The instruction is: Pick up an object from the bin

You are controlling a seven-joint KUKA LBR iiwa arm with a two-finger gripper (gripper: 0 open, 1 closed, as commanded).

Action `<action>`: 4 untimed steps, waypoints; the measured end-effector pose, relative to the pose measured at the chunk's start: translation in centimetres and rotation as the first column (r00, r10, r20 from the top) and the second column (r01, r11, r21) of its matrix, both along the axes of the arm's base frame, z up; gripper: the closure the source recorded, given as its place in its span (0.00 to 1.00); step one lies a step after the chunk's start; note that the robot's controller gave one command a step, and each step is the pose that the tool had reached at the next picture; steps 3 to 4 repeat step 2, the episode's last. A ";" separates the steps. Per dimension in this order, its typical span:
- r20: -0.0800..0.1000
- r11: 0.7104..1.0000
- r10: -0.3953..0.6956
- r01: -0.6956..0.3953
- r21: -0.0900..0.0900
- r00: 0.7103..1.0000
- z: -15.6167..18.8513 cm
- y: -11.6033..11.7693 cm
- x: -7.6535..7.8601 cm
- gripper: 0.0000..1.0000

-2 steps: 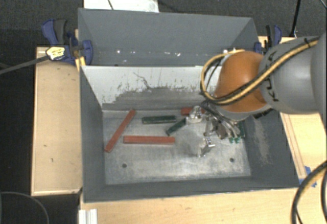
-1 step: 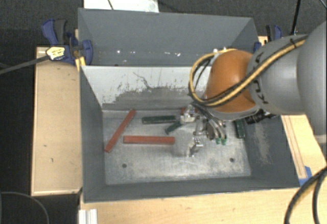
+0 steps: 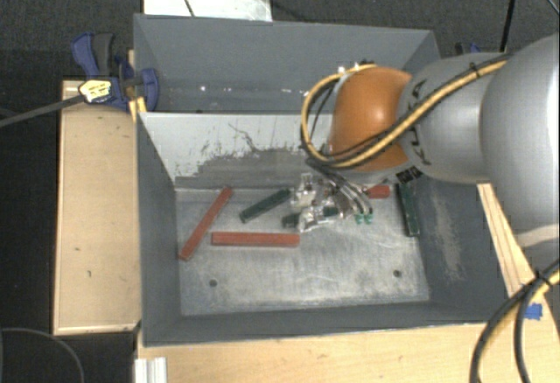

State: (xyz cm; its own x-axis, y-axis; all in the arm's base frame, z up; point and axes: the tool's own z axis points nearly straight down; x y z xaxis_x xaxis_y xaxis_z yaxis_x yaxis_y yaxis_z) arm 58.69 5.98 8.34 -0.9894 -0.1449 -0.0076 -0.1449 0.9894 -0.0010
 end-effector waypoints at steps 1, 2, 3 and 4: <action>0.000 1.000 0.001 -0.001 0.000 1.000 0.0 0.0 0.0 1.00; -0.001 0.998 -0.061 0.061 0.001 0.998 16.5 0.1 0.3 1.00; -0.001 0.998 -0.061 0.061 0.001 0.998 16.5 0.1 0.3 1.00; -0.001 0.998 -0.061 0.061 0.001 0.998 16.5 0.1 0.3 1.00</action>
Offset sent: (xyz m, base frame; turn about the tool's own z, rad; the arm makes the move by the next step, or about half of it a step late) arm 0.0010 0.0011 0.1627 0.0636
